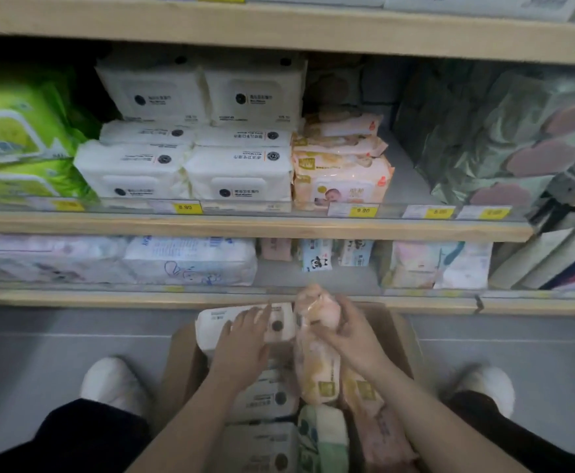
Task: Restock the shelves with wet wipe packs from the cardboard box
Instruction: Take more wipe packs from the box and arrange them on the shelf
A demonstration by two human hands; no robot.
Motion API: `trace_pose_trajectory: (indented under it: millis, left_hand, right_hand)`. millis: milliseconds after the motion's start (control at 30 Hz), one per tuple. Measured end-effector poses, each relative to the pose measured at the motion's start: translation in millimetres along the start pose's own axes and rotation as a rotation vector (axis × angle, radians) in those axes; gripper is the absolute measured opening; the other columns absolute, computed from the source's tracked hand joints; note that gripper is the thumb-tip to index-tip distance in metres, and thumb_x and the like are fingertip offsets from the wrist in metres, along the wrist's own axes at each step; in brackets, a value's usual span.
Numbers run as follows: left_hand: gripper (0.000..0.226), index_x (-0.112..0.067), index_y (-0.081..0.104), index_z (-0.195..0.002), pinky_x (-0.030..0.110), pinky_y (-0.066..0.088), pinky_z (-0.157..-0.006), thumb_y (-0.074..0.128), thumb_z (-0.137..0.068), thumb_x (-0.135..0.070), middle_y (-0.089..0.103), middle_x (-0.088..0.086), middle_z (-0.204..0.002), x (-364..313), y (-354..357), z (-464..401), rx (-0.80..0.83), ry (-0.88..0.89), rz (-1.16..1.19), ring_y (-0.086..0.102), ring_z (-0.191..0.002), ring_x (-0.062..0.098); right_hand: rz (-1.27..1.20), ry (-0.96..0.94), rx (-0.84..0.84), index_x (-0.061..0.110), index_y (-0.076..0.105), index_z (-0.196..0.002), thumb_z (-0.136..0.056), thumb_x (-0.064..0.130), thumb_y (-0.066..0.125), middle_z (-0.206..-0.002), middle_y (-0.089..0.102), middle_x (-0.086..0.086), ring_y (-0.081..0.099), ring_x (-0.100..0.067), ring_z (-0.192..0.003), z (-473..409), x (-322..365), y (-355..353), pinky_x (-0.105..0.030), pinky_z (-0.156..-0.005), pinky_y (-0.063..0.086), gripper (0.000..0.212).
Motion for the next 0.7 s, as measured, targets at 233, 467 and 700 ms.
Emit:
trace_pose_trajectory:
  millis: [233, 467, 700]
  left_hand:
    - [0.090, -0.015, 0.039, -0.139, 0.051, 0.045, -0.098, 0.078, -0.060, -0.031, 0.049, 0.009, -0.138, 18, 34, 6, -0.087, 0.053, -0.114, 0.046, -0.124, 0.027]
    - [0.077, -0.017, 0.032, -0.141, 0.052, 0.038, -0.103, 0.062, -0.075, -0.043, 0.043, 0.010, -0.142, 16, 32, 2, -0.052, 0.052, -0.063, 0.046, -0.128, 0.031]
    - [0.068, -0.024, 0.009, -0.151, 0.034, 0.022, -0.114, 0.041, -0.095, -0.047, 0.014, 0.004, -0.156, -26, -42, 4, 0.110, -0.041, 0.532, 0.018, -0.141, 0.018]
  right_hand:
    - [-0.068, 0.010, -0.218, 0.036, 0.022, -0.138, -0.050, 0.031, 0.087, -0.135, 0.043, -0.003, 0.046, -0.022, -0.122, -1, 0, 45, -0.040, -0.096, 0.046, 0.110]
    - [-0.058, -0.024, -0.209, 0.030, 0.027, -0.136, -0.066, 0.017, 0.082, -0.126, 0.052, -0.002, 0.053, -0.021, -0.113, -6, -7, 27, -0.029, -0.084, 0.045, 0.090]
    - [-0.066, -0.181, -0.134, 0.042, 0.032, -0.121, -0.062, 0.016, 0.084, -0.109, 0.057, 0.013, 0.057, -0.010, -0.102, 36, 24, -26, -0.028, -0.082, 0.047, 0.082]
Point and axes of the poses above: each hand's wrist, its own z-axis away from the middle knuckle, its own y-axis out of the palm, x = y × z, the point moved 3 cm from there along -z, towards the middle knuckle
